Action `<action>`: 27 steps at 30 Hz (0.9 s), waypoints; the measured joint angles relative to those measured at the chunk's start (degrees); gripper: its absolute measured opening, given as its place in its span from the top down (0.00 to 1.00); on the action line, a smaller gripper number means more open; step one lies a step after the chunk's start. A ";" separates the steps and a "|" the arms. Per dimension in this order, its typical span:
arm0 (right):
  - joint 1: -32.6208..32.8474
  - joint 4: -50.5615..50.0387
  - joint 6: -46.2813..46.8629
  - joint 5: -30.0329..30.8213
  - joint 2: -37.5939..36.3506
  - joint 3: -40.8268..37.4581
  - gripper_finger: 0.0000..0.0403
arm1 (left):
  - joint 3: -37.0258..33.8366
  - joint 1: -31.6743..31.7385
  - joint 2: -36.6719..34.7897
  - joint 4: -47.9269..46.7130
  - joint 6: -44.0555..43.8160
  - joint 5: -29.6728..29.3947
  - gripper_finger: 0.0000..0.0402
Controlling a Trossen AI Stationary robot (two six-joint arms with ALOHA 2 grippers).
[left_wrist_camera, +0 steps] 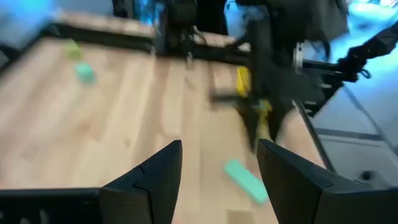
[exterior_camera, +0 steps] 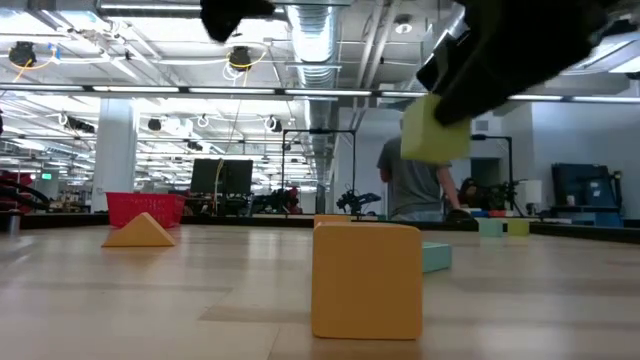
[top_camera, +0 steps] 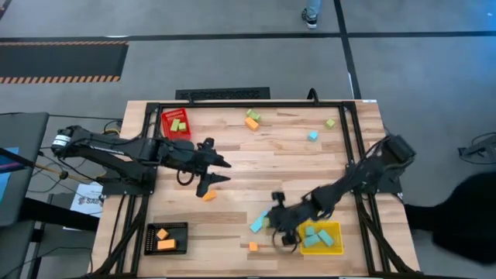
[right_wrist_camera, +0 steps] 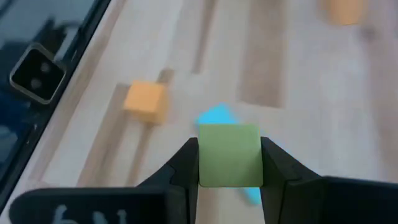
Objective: Sort & place blocks by color
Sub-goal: Put the green block into the red bin
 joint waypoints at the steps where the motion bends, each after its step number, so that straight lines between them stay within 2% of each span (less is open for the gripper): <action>1: -0.95 1.02 0.07 0.03 -2.49 -2.04 0.72 | -2.16 -0.38 0.16 2.85 -1.50 0.72 0.52; 4: -3.83 8.78 1.81 1.32 -10.07 -9.76 0.72 | -10.22 -1.95 0.65 17.79 -9.59 2.57 0.52; 7: -5.51 21.65 3.77 5.09 -15.64 -17.81 0.72 | -18.31 -3.05 3.25 37.52 -29.50 -0.42 0.52; 10: -6.07 34.29 3.90 9.26 -17.74 -23.44 0.72 | -23.46 -3.36 8.23 53.83 -48.51 -4.67 0.52; 12: -6.36 39.43 3.85 11.01 -18.02 -25.31 0.72 | -23.95 -3.54 12.40 60.17 -57.89 -4.95 0.52; 15: -7.18 41.28 3.27 11.13 -17.23 -25.63 0.72 | -22.02 -4.06 19.14 63.33 -68.95 -4.43 0.51; 17: -7.47 42.75 1.61 11.01 -17.23 -25.68 0.72 | -19.86 -4.14 23.01 63.56 -73.35 -2.90 0.50; 21: -7.82 43.08 -1.77 11.08 -19.29 -25.71 0.72 | -16.03 -3.52 29.30 65.49 -75.24 1.10 0.44; 27: -7.04 44.43 -5.19 11.19 -23.43 -25.64 0.72 | -11.86 -1.47 36.44 84.25 -74.98 1.23 0.29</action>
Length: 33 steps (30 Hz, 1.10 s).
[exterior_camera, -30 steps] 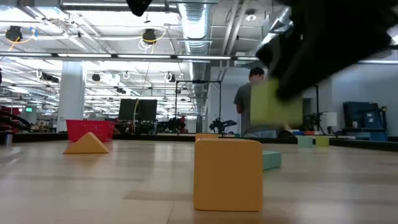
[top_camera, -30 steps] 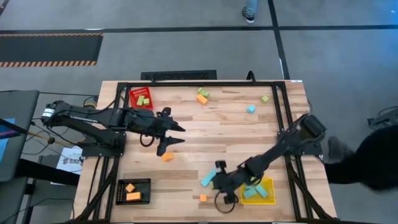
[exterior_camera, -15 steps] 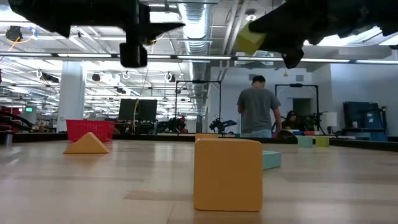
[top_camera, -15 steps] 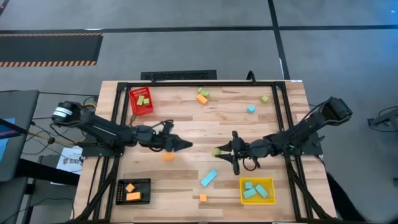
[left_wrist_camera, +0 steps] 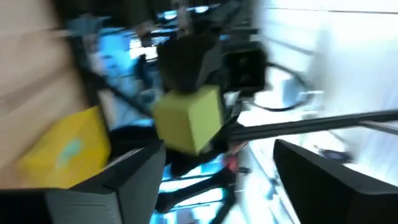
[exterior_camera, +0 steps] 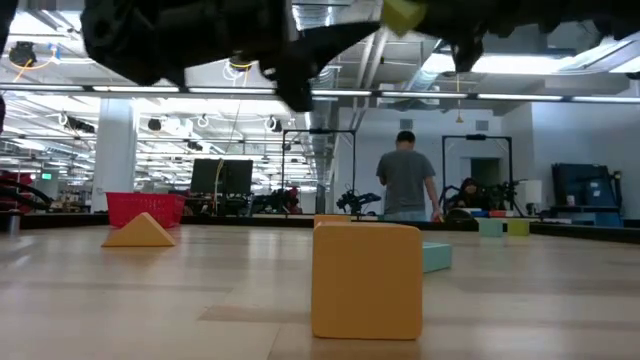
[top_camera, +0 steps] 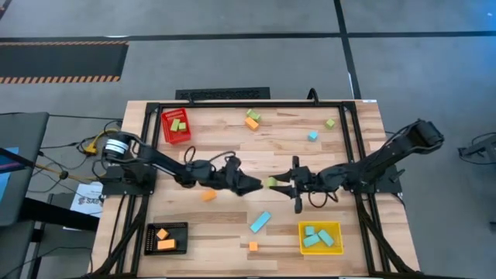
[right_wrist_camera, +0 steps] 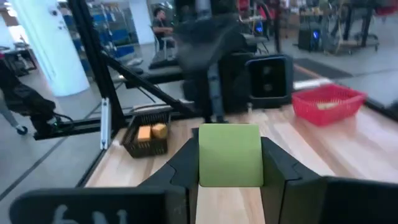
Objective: Sort & place blocks by color
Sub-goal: Put the green block into the red bin
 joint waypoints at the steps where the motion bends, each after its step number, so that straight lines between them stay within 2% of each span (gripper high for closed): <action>1: 0.16 1.20 -0.75 0.00 -0.26 0.03 0.72 | 1.11 0.19 0.90 1.67 0.30 0.03 0.27; 6: -0.15 4.73 -1.63 0.02 -0.80 0.08 0.72 | 7.01 0.40 5.64 1.60 0.76 0.44 0.21; 11: -0.57 6.74 -1.56 0.04 -0.58 0.06 0.72 | 12.13 0.43 9.99 3.01 1.23 0.72 0.22; 15: -0.53 6.86 -1.58 0.03 -0.58 0.06 0.72 | 13.10 0.88 10.17 3.39 3.58 0.52 0.24; 20: -0.49 7.20 -1.58 0.29 -0.58 0.06 0.72 | 13.08 1.17 9.74 6.49 5.29 -2.30 0.28; 25: -0.49 8.12 -2.70 0.99 -0.58 0.06 0.72 | 13.08 1.06 9.81 6.32 5.28 -2.53 0.35; 33: -0.49 8.44 -2.92 1.27 -0.56 0.06 0.72 | 13.07 1.06 9.81 6.15 5.24 -2.44 0.52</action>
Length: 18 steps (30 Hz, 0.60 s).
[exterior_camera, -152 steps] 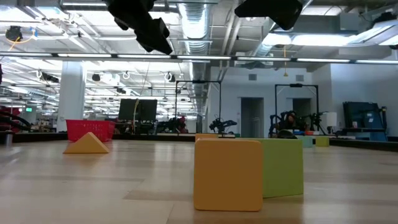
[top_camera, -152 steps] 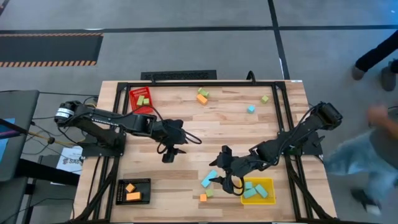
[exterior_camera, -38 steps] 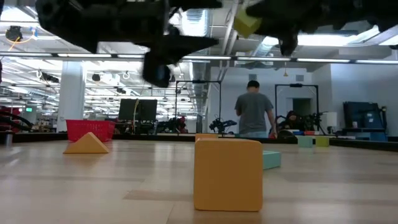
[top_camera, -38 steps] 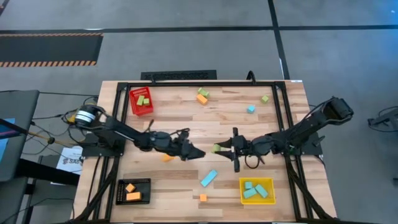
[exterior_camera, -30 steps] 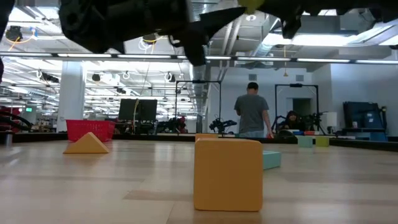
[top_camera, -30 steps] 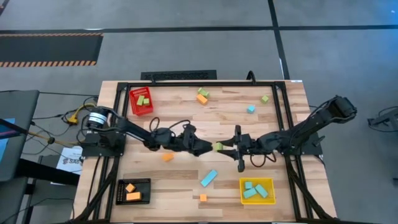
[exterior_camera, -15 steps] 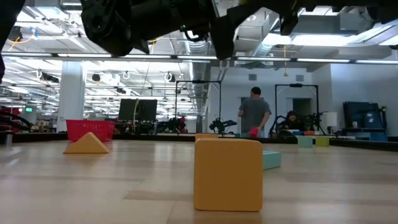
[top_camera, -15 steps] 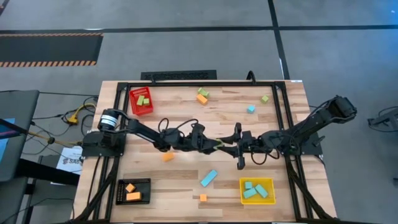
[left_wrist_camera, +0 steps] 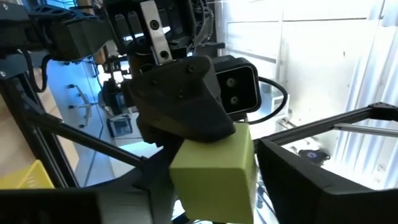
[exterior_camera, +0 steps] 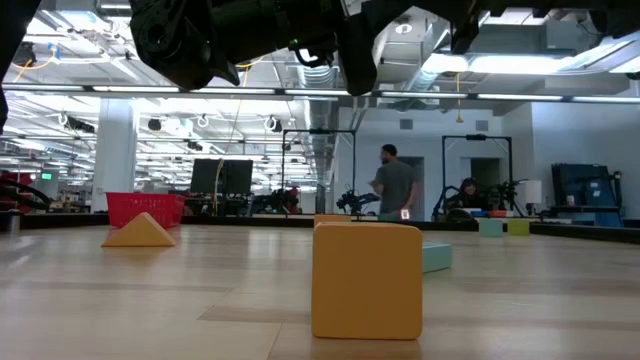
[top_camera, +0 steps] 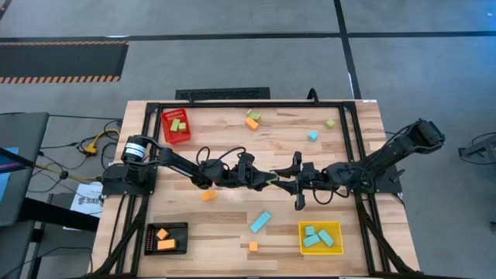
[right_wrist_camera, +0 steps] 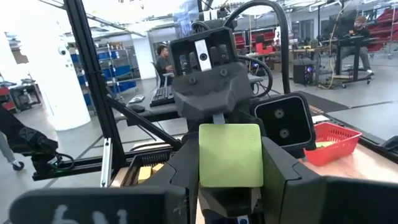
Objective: Sort & place blocks by color
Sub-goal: Put the green block into the red bin
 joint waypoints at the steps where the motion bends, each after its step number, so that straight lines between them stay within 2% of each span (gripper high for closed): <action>1: 0.05 0.04 -0.01 -0.07 -0.02 0.00 0.72 | -0.02 0.00 0.00 -0.09 -0.01 0.09 0.55; 5: 0.54 0.17 -1.46 -1.25 0.00 0.00 0.72 | -0.03 0.07 0.00 0.12 -1.06 0.21 0.73; 6: 0.60 0.13 -1.57 -1.47 0.02 0.00 0.69 | -0.03 0.11 0.00 0.02 -0.92 0.57 0.73; 13: 1.20 -0.53 4.31 -0.99 -0.14 0.00 0.30 | -0.06 2.23 -0.49 -2.71 4.53 4.94 0.74; 16: 1.20 -3.46 4.32 -1.01 -1.65 0.00 0.19 | -0.06 4.11 -3.10 -10.07 6.94 8.68 0.74; 18: 1.22 -7.78 5.11 -0.99 -3.60 0.00 0.15 | -0.06 5.52 -5.94 -19.40 10.29 11.74 0.74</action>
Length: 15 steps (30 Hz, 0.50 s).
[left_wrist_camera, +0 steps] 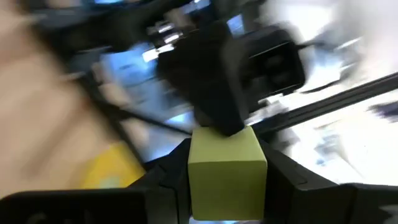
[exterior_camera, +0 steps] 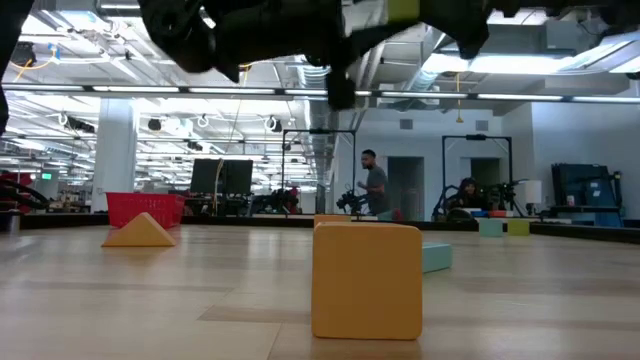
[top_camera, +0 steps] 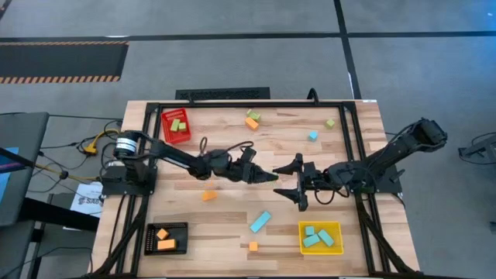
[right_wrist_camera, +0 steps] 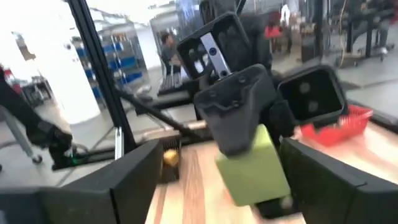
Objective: Sort & place blocks by color
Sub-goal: Put the green block into the red bin
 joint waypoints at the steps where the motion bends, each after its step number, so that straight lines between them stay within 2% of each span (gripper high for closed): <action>1: 0.03 -2.63 0.21 0.41 -1.25 0.00 0.14 | 0.00 0.75 -1.50 -5.63 2.18 0.99 0.74; 4: 0.07 -12.81 2.20 3.81 -5.96 0.00 0.12 | -0.02 3.35 -7.25 -24.23 9.30 2.42 0.74; 7: 0.04 -24.30 7.70 7.66 -10.35 0.02 0.12 | 0.00 6.41 -14.02 -42.37 16.69 1.40 0.74; 11: 0.03 -36.35 18.62 8.59 -12.47 0.02 0.14 | 0.02 12.58 -21.84 -64.40 22.63 -5.16 0.74; 15: 0.69 -41.01 26.13 7.78 -10.85 0.02 0.15 | 0.04 20.72 -27.47 -83.45 24.35 -15.94 0.74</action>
